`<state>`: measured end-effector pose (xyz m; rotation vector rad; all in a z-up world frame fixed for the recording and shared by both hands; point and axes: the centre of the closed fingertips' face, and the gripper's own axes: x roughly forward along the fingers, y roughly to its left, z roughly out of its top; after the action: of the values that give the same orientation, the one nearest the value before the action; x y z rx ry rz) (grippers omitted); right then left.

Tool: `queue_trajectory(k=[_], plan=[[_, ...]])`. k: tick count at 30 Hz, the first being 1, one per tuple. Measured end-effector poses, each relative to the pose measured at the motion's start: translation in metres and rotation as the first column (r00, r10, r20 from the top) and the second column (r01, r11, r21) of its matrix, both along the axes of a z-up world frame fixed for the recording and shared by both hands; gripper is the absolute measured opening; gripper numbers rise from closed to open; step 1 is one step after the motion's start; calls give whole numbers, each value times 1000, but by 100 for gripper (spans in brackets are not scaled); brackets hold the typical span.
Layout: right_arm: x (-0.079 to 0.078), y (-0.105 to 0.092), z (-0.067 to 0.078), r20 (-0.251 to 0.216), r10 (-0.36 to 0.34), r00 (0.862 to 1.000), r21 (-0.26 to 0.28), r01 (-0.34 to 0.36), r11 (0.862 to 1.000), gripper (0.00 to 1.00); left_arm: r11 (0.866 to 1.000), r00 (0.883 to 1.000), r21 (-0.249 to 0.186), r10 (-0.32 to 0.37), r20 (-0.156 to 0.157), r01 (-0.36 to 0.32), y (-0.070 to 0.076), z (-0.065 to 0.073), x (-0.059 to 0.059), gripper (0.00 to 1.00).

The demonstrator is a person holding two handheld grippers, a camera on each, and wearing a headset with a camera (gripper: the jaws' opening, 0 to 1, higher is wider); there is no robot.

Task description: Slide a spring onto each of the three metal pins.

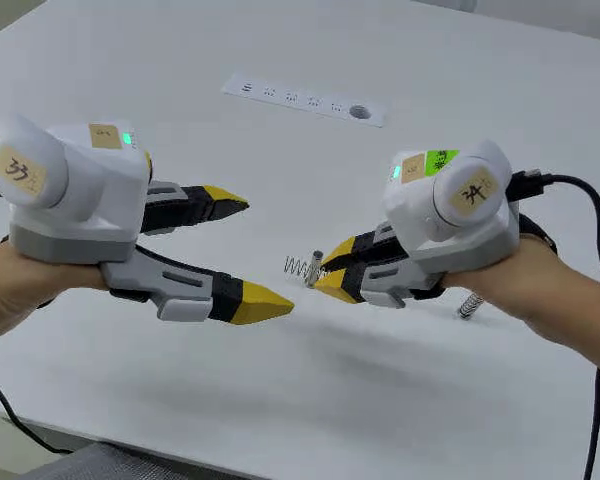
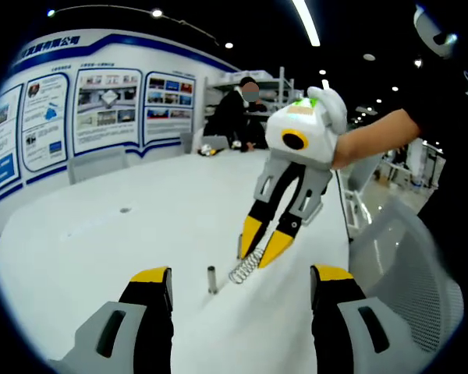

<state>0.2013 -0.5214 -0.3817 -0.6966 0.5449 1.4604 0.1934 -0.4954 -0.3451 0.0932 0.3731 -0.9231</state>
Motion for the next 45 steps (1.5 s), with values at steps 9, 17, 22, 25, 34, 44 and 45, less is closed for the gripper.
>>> queue_trajectory(k=[9,17,22,25,34,44,45], plan=[[-15,-7,19,41,57,998,-7,-57,998,11,998,998,-8,-57,23,57,-13,4,-2,48],[-25,-15,21,44,95,995,-22,-94,995,11,993,993,-4,-116,15,116,-28,2,-11,36],[-31,-17,25,47,120,992,-19,-119,993,11,990,990,-10,-140,16,140,-34,4,-13,29],[-31,-17,26,55,128,990,-22,-127,992,11,987,987,0,-160,12,160,-38,3,-16,25],[-33,-18,29,57,138,989,-20,-137,990,11,977,977,27,-211,-1,211,-45,1,-23,16],[-35,-20,30,73,176,982,-32,-174,984,11,967,968,48,-249,-9,249,-48,-1,-28,11],[-35,-20,30,74,180,981,-33,-178,984,11,965,967,54,-255,-6,255,-48,-1,-28,11]])
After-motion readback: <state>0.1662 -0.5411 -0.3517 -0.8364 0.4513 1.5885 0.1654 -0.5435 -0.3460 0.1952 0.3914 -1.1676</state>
